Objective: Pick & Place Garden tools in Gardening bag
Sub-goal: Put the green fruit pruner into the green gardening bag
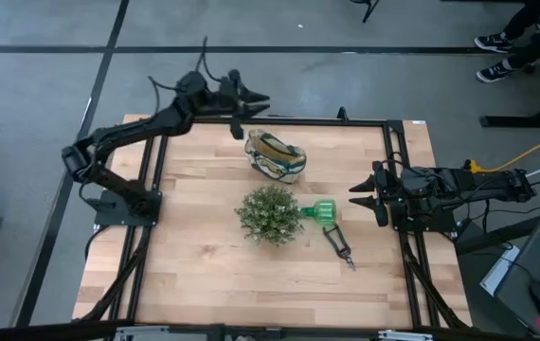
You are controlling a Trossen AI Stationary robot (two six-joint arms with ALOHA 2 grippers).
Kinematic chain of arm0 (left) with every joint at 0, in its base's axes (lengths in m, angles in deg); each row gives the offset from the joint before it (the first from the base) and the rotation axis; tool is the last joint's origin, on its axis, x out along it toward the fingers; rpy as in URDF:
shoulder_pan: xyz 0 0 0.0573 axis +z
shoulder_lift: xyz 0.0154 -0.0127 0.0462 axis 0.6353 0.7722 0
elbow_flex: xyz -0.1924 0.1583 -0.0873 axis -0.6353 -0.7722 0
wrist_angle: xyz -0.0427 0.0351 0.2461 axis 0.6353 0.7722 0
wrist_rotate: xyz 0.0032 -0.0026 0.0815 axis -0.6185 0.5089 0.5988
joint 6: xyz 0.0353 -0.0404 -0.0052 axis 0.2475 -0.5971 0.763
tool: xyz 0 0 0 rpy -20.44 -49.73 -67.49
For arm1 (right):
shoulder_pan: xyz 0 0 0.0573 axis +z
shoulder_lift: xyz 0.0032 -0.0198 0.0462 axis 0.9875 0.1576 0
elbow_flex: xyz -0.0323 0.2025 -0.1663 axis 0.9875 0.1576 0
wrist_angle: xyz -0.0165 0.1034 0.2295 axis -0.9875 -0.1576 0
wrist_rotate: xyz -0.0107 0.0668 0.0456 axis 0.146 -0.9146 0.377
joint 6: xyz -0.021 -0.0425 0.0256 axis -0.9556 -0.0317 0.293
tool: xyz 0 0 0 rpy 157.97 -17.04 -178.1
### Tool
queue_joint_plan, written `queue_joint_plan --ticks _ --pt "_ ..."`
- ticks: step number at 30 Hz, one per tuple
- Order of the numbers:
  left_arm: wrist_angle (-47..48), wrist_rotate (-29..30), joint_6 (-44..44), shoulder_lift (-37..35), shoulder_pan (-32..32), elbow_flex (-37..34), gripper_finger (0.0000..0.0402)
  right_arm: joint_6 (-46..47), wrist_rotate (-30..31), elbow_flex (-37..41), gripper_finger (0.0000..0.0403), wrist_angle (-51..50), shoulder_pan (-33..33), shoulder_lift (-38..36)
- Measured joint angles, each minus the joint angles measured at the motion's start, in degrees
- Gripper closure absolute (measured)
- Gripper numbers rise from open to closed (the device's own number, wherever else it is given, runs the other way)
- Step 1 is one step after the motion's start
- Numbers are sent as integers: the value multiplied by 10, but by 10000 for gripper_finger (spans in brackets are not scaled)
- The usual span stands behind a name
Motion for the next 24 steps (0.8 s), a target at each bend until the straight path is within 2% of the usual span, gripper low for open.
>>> queue_joint_plan --ticks 8,13,16,18,24 --pt "134 -8 -57 -47 51 0 302 0 0 0 243 0 0 0" --pt "248 -96 -38 -48 70 -1 302 0 0 0 243 0 0 0" --pt "254 -148 -55 -51 82 -25 306 0 0 0 243 0 0 0" --pt "254 -163 -66 -57 92 -44 312 0 0 0 243 0 0 0" --pt "240 -147 -83 -99 103 -116 336 0 0 0 243 0 0 0"
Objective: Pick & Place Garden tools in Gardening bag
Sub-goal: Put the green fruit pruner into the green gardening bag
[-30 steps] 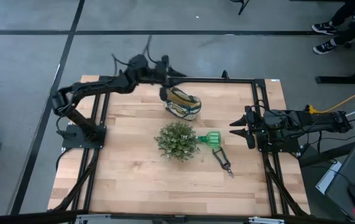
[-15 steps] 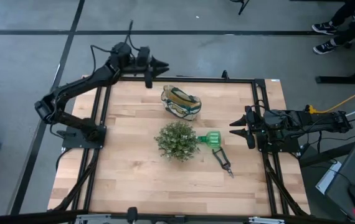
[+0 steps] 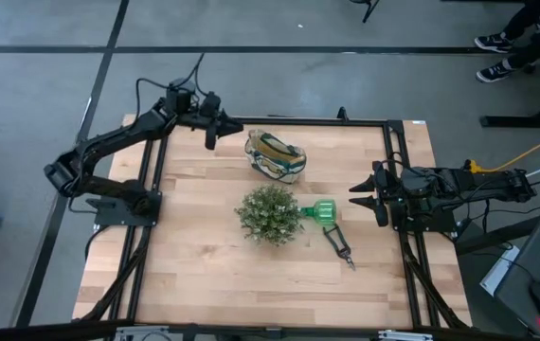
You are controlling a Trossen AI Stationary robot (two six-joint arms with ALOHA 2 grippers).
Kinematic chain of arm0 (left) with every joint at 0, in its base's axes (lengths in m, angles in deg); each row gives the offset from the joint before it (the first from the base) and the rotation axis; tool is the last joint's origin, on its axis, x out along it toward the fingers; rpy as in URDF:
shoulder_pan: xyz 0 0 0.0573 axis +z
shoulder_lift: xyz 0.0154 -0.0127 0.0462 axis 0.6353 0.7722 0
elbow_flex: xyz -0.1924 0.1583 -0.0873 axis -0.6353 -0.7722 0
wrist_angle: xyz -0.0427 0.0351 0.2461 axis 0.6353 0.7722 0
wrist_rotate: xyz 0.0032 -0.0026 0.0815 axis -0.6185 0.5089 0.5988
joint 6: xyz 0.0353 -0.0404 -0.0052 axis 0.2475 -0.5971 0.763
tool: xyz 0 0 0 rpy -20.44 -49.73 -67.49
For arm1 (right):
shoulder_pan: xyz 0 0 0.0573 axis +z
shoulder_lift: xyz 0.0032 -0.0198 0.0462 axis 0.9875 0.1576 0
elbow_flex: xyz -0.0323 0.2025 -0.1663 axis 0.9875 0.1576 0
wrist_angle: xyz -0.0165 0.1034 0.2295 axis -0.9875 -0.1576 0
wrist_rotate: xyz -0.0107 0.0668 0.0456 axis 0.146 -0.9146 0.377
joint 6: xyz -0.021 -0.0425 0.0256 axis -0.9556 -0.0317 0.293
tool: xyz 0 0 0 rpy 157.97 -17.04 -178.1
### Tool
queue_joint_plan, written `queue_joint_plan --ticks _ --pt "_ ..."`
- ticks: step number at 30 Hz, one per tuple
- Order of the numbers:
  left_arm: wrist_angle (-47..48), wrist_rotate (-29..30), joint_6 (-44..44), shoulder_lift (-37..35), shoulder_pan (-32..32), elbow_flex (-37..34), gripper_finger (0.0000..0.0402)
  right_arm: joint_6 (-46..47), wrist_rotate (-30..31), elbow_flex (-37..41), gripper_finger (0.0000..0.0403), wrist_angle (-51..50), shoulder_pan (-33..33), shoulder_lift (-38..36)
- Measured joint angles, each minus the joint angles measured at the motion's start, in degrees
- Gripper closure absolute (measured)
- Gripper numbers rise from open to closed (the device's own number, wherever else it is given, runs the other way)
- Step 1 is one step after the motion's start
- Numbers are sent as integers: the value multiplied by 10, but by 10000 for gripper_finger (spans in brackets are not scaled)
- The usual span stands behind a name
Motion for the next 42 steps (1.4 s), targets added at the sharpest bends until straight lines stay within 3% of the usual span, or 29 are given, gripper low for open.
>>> queue_joint_plan --ticks 8,13,19,27,32,42 --pt "-33 77 -21 -113 0 -108 369 0 0 0 243 0 0 0" --pt "-62 83 -40 -193 0 -195 387 0 0 0 243 0 0 0" --pt "-178 86 -121 -264 0 -299 399 0 0 0 243 0 0 0" --pt "-254 155 -226 -323 0 -416 395 0 0 0 243 0 0 0" --pt "-258 155 -267 -338 0 -448 394 0 0 0 243 0 0 0" --pt "-260 154 -264 -338 0 -454 394 0 0 0 243 0 0 0"
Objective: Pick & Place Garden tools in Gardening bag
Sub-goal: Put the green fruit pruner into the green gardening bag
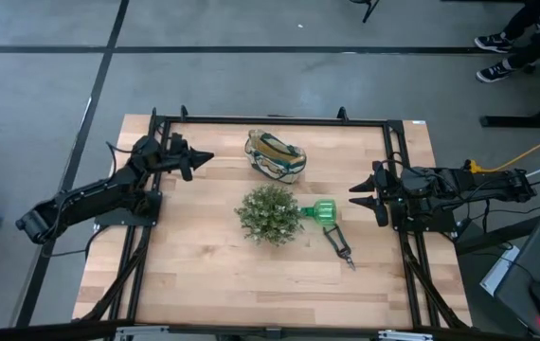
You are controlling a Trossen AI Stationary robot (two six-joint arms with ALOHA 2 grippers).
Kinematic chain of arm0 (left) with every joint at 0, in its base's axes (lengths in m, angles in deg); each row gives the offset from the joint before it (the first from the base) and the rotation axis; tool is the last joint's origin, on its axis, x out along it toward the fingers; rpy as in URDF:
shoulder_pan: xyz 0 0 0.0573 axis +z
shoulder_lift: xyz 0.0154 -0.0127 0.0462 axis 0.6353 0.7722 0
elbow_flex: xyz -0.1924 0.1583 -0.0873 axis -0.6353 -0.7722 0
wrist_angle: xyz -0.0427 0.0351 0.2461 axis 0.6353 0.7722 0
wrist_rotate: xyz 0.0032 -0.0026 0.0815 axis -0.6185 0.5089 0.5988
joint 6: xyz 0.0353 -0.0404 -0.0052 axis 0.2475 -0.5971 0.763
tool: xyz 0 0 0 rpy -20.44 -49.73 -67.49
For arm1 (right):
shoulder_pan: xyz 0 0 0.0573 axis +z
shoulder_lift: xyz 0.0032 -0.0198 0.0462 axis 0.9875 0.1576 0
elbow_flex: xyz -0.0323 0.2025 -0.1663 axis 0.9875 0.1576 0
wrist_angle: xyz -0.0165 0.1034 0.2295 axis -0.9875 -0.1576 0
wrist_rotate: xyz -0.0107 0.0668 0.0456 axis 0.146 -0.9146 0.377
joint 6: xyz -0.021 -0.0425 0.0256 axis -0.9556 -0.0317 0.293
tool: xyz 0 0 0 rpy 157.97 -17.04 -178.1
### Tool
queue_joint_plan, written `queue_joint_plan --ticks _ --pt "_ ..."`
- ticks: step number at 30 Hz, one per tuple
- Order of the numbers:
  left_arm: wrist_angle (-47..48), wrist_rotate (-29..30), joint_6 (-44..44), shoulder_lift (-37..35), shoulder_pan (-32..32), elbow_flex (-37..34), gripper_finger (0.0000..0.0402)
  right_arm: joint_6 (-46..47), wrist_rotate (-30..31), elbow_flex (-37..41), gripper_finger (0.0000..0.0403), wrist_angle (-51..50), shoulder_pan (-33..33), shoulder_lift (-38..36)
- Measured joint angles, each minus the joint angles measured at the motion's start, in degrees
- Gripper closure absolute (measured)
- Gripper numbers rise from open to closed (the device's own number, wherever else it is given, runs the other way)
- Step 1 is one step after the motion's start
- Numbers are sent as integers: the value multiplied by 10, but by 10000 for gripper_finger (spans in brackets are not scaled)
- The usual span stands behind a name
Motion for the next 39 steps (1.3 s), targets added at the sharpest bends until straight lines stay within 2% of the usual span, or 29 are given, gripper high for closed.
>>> queue_joint_plan --ticks 2,6,8,13,15,21,33,39 --pt "-2 5 4 0 0 0 395 0 0 0 243 0 0 0" --pt "-29 60 36 0 -4 0 395 0 0 0 243 0 0 0" --pt "-67 44 30 -2 -15 0 393 0 0 0 243 0 0 0" --pt "-131 -23 106 -3 -57 0 391 0 0 0 243 0 0 0" --pt "-128 -41 115 -3 -80 0 391 0 0 0 243 0 0 0" --pt "-86 -31 125 -2 -172 0 393 0 0 0 243 0 0 0" --pt "-38 111 136 -30 -368 0 392 0 0 0 243 0 0 0" --pt "16 256 146 -65 -480 0 392 0 0 0 243 0 0 0"
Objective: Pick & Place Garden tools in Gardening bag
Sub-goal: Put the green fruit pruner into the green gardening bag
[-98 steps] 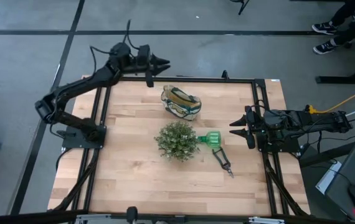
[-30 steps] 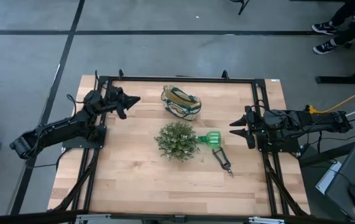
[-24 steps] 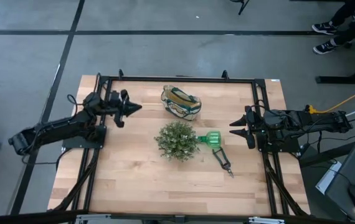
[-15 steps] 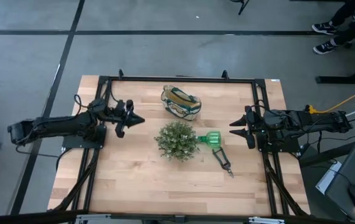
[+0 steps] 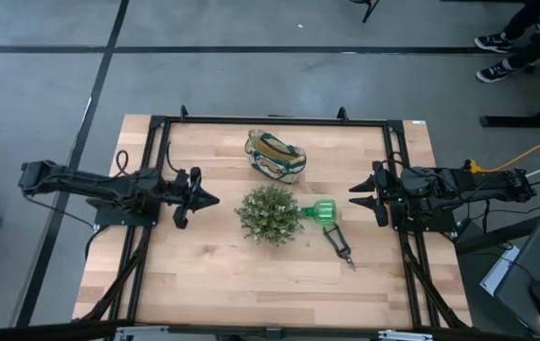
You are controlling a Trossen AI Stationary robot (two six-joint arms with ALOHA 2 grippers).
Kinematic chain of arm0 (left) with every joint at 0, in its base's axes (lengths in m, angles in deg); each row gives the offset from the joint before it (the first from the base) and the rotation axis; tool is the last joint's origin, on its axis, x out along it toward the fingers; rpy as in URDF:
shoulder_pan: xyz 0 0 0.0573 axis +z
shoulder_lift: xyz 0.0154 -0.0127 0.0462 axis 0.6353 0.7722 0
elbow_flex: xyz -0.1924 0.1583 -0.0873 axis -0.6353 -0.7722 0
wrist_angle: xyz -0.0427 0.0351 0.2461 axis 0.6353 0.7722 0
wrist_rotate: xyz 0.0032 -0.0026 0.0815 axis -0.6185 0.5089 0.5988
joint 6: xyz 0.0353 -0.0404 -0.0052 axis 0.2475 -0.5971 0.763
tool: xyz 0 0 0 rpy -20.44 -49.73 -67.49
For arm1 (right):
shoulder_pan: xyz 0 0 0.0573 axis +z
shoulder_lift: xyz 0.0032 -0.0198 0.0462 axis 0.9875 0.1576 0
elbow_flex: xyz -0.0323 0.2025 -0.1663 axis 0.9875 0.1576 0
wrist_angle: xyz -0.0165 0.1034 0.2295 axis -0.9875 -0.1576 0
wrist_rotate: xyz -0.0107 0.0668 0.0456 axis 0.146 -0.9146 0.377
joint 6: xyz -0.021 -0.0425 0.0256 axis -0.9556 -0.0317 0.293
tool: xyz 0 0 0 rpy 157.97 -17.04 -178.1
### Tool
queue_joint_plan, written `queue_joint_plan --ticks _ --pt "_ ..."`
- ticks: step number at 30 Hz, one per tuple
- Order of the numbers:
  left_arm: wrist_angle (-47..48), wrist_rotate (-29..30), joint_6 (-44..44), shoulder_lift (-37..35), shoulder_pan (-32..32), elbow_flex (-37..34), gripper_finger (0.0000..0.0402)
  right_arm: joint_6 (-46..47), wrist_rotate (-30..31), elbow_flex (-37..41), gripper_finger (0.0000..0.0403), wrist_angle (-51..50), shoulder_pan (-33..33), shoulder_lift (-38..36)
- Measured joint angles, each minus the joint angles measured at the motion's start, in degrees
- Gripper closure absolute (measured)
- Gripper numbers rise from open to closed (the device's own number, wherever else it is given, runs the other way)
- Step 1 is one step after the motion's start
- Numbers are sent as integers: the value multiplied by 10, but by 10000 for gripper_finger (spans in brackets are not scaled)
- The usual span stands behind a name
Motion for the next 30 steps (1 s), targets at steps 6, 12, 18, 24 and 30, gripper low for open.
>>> queue_joint_plan --ticks 6,12,18,24,30 --pt "56 57 0 -33 -59 0 389 0 0 0 243 0 0 0" --pt "111 37 -4 -77 -66 0 393 0 0 0 243 0 0 0" --pt "168 13 -7 -108 -66 0 389 -30 0 0 243 -21 0 0" --pt "177 -3 -12 -114 -66 0 391 -53 0 0 243 -53 0 0" --pt "191 -2 33 -114 -66 0 393 -120 0 0 243 -61 0 0"
